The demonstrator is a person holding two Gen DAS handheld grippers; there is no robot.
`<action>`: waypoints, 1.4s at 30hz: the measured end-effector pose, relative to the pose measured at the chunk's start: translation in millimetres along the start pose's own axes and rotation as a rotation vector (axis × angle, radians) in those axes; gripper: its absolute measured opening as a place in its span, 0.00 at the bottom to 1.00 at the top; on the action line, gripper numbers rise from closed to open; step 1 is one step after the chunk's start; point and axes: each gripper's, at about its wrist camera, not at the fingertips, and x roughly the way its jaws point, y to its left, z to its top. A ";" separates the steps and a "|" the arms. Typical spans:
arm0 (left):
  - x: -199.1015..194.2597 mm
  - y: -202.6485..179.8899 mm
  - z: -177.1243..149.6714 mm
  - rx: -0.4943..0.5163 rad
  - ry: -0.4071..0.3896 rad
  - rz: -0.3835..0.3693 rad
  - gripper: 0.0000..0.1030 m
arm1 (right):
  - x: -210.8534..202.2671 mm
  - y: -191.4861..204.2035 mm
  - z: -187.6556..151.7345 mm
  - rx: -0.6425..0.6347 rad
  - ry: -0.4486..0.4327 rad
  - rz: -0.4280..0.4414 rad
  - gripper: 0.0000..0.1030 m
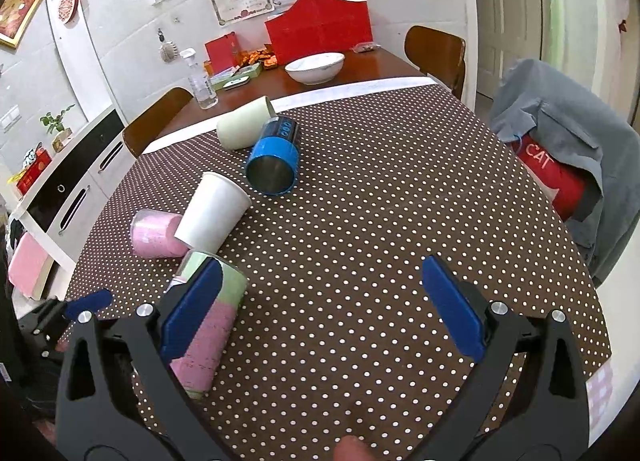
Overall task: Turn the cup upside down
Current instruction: 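Lift the jar with the left tool and set it standing on the tablecloth, then open the left tool and pull it back from the jar, then move the right tool to the standing jar and close on its body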
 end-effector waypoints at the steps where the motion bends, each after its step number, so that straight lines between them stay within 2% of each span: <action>1: -4.3 0.8 0.0 0.006 -0.019 0.012 0.93 | -1.2 1.2 0.4 -0.002 -0.003 0.003 0.95; 9: -37.2 14.7 5.0 -0.012 -0.109 0.055 0.96 | -14.2 14.5 7.9 -0.022 -0.031 0.025 0.95; 42: -136.6 58.0 17.9 -0.132 -0.352 0.191 0.96 | -56.8 63.9 24.4 -0.091 -0.115 0.115 0.95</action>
